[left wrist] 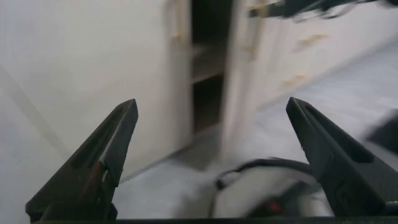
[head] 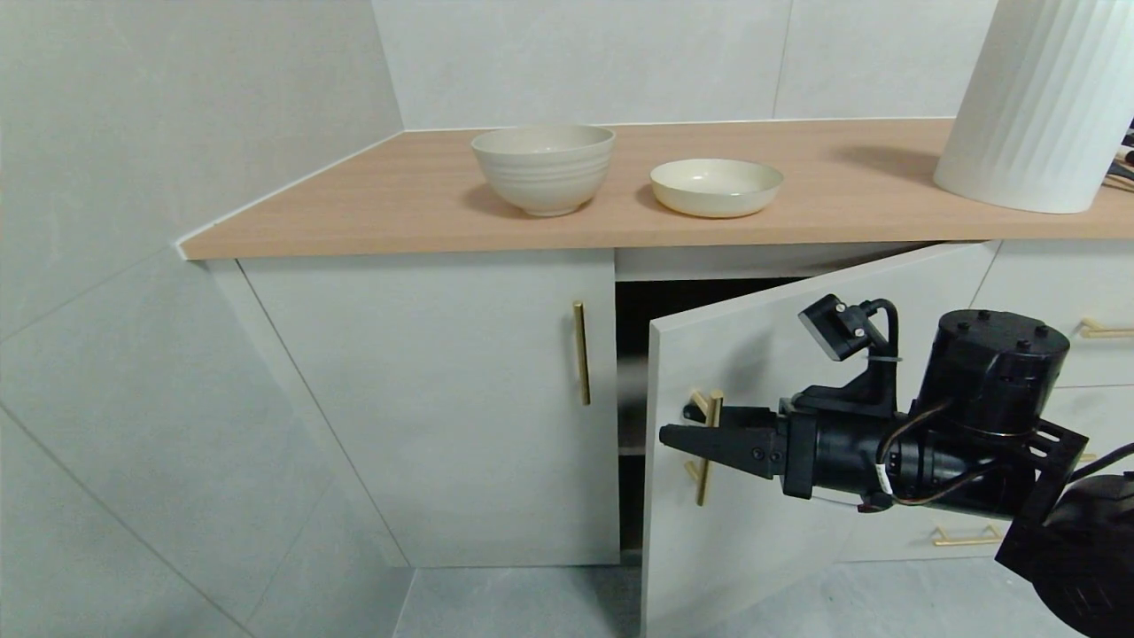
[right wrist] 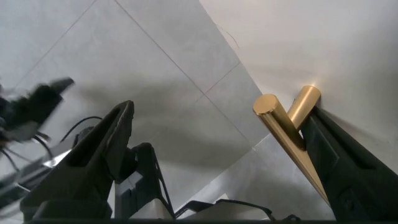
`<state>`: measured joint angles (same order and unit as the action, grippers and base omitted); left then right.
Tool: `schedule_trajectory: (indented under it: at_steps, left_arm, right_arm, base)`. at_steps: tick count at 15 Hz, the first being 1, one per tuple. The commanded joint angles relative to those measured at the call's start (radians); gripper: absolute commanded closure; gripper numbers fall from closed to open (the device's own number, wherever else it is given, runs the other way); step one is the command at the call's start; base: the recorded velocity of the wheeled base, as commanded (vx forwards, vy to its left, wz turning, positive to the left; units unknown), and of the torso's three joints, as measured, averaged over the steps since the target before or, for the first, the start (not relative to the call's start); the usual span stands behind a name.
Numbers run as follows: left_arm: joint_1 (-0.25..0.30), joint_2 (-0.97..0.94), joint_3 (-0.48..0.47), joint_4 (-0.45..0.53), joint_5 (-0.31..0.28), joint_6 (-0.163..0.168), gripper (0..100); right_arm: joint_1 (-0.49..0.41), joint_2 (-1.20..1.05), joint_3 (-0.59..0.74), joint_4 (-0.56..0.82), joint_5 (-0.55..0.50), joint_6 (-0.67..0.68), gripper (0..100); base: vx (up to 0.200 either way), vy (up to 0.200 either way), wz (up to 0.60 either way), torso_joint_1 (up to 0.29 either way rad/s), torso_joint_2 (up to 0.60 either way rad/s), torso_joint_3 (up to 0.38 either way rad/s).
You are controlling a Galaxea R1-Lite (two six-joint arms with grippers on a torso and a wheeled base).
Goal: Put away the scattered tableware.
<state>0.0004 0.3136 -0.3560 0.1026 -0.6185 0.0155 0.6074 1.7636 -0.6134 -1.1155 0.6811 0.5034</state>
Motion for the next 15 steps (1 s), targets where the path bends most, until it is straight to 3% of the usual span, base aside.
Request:
schedule_trajectory:
  at_steps: [1, 3, 5, 6, 7, 8, 9, 12, 15]
  left_arm:
    - [-0.033, 0.348, -0.175, 0.002, -0.109, 0.000, 0]
    - [-0.140, 0.536, -0.251, -0.029, -0.121, -0.005, 0]
    - [-0.237, 0.742, -0.264, -0.196, -0.119, -0.051, 0]
    - [-0.257, 0.809, -0.259, -0.267, -0.118, -0.077, 0]
    - [-0.273, 0.912, -0.258, -0.373, -0.116, -0.131, 0]
    - [-0.280, 0.926, -0.256, -0.385, -0.116, -0.138, 0]
    - [-0.339, 1.088, -0.190, -0.586, -0.093, -0.239, 0]
    - [-0.402, 1.226, -0.113, -0.859, 0.020, -0.338, 0]
    - [-0.438, 1.243, -0.106, -0.888, 0.056, -0.362, 0]
  right_arm:
    - [0.000, -0.003, 0.000, 0.000, -0.002, 0.000, 0]
    - [0.000, -0.003, 0.000, 0.000, -0.002, 0.000, 0]
    - [0.000, -0.001, 0.000, 0.000, -0.002, 0.000, 0]
    - [0.000, -0.001, 0.000, 0.000, -0.003, 0.000, 0]
    - [0.000, 0.000, 0.000, 0.000, -0.002, 0.000, 0]
    - [0.000, 0.000, 0.000, 0.000, -0.002, 0.000, 0]
    - [-0.002, 0.011, -0.002, 0.000, -0.003, 0.000, 0]
    - [-0.002, 0.013, 0.000, 0.000, -0.003, 0.000, 0]
    - [-0.002, 0.011, 0.000, 0.000, -0.003, 0.000, 0]
  base:
    - [0.000, 0.000, 0.00, 0.000, 0.00, 0.000]
    - [0.000, 0.000, 0.00, 0.000, 0.00, 0.000]
    - [0.000, 0.000, 0.00, 0.000, 0.00, 0.000]
    - [0.000, 0.000, 0.00, 0.000, 0.00, 0.000]
    - [0.000, 0.000, 0.00, 0.000, 0.00, 0.000]
    - [0.000, 0.000, 0.00, 0.000, 0.00, 0.000]
    - [0.000, 0.000, 0.00, 0.000, 0.00, 0.000]
    - [0.000, 0.000, 0.00, 0.000, 0.00, 0.000]
    - [0.000, 0.000, 0.00, 0.000, 0.00, 0.000]
